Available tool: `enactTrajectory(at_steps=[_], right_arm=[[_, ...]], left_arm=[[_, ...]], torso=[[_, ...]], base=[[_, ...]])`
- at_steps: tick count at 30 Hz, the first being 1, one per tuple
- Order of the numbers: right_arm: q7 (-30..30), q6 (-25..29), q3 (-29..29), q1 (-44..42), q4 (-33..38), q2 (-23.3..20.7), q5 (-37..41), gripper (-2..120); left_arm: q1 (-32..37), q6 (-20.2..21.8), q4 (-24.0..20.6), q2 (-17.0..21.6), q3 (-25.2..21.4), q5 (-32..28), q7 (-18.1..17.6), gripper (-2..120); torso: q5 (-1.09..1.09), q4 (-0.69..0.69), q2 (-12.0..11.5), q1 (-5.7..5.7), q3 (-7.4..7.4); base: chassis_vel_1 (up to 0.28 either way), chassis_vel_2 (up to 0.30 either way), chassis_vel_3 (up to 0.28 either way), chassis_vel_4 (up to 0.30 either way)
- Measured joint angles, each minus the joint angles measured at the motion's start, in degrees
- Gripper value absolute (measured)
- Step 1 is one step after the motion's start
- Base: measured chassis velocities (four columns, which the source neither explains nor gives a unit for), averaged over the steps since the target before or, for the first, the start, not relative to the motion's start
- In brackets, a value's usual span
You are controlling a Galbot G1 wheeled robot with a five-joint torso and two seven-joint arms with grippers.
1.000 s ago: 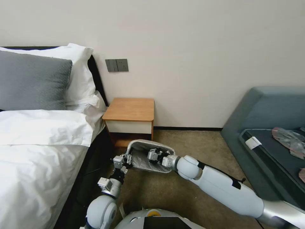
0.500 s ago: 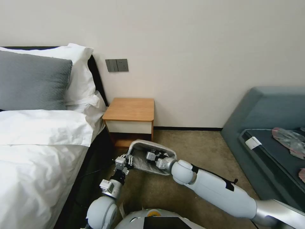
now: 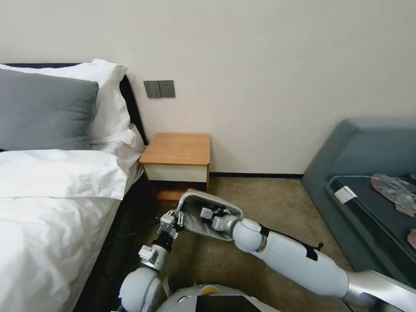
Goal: Pick up the garbage bag from the table and place it over the trash can.
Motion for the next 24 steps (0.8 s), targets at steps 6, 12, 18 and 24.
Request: enactTrajectory(at_steps=[6,12,18,24], right_arm=[[0.29,-0.75,1.85,-0.99,5.04,-2.33,6.51,0],[0.88,-1.66,4.14,-2.9,9.12,-4.77,12.95,0],[1.28,-1.52,8.58,-6.93,13.2,-6.87,17.51,0],[2.42,3.79,21.45,-19.17,22.06,-10.17,26.51,0]], left_arm=[[-0.38,0.98,1.18,0.1,-0.31,-3.05,-1.28,3],[-1.2,2.99,1.62,0.06,-0.29,-6.94,-3.08,3],[-2.32,4.96,2.27,0.07,-0.23,-12.07,-5.37,3],[-2.47,8.87,2.38,0.18,0.48,-17.95,-9.83,3]], torso=[[0.0,0.0,0.0,0.0,0.0],[0.0,0.0,0.0,0.0,0.0],[-0.01,0.0,0.0,0.0,0.0],[0.01,-0.01,0.0,0.0,0.0]], base=[[0.0,0.0,0.0,0.0],[0.0,0.0,0.0,0.0],[0.0,0.0,0.0,0.0],[0.0,0.0,0.0,0.0]])
